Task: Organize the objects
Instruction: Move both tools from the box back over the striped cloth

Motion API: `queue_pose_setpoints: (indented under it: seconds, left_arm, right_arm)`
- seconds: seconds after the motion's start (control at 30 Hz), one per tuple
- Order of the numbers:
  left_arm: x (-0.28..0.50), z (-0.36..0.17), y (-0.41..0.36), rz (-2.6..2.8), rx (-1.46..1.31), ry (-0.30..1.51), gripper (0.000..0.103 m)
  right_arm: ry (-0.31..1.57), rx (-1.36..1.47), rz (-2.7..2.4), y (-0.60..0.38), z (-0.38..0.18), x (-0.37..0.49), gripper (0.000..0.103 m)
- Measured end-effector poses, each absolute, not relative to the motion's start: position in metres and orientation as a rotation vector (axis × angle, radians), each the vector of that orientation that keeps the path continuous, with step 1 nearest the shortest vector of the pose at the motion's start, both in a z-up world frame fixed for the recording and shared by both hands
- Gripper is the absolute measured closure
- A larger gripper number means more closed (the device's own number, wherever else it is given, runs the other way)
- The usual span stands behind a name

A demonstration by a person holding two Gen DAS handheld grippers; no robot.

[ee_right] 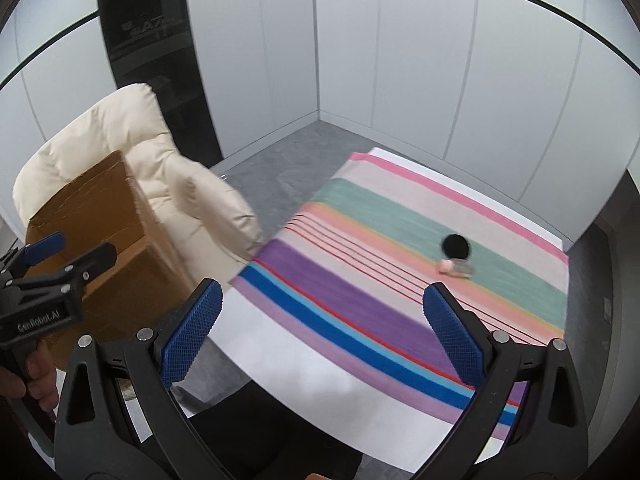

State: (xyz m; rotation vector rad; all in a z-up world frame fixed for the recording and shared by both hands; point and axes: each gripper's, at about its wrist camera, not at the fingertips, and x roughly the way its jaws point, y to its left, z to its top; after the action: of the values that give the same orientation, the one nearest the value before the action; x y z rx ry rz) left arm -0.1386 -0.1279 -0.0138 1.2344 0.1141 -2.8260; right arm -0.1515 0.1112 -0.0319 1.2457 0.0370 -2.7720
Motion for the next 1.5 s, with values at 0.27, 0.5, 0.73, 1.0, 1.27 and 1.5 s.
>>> queue_pose_setpoints:
  seconds: [0.27,0.5,0.73,1.0,1.27,1.5]
  left_arm:
    - [-0.147,-0.013,-0.073,-2.912,1.258,0.024,0.0]
    - [-0.15,-0.015,-0.038,-2.954,1.276,-0.017,0.0]
    - [-0.154,-0.017,-0.009,-2.99,1.303,-0.054,0.0]
    - [-0.159,-0.019,0.024,-3.031,1.33,-0.084,0.0]
    - [-0.169,-0.029,0.073,-3.074,1.374,-0.173,0.0]
    - [-0.181,-0.074,0.128,-3.061,1.511,-0.359,0.0]
  right_arm:
    - [-0.012,1.277,-2.843,0.161,-0.032,-0.142,0.001]
    - [-0.027,1.308,-2.873,0.188,-0.037,-0.136,0.001]
    - [-0.05,1.332,-2.904,0.216,-0.038,-0.127,0.001]
    - [-0.072,1.374,-2.937,0.247,-0.043,-0.115,0.001]
    - [-0.025,1.428,-2.984,0.287,-0.06,-0.101,0.001]
    - [-0.061,1.514,-3.006,0.334,-0.096,-0.099,0.001]
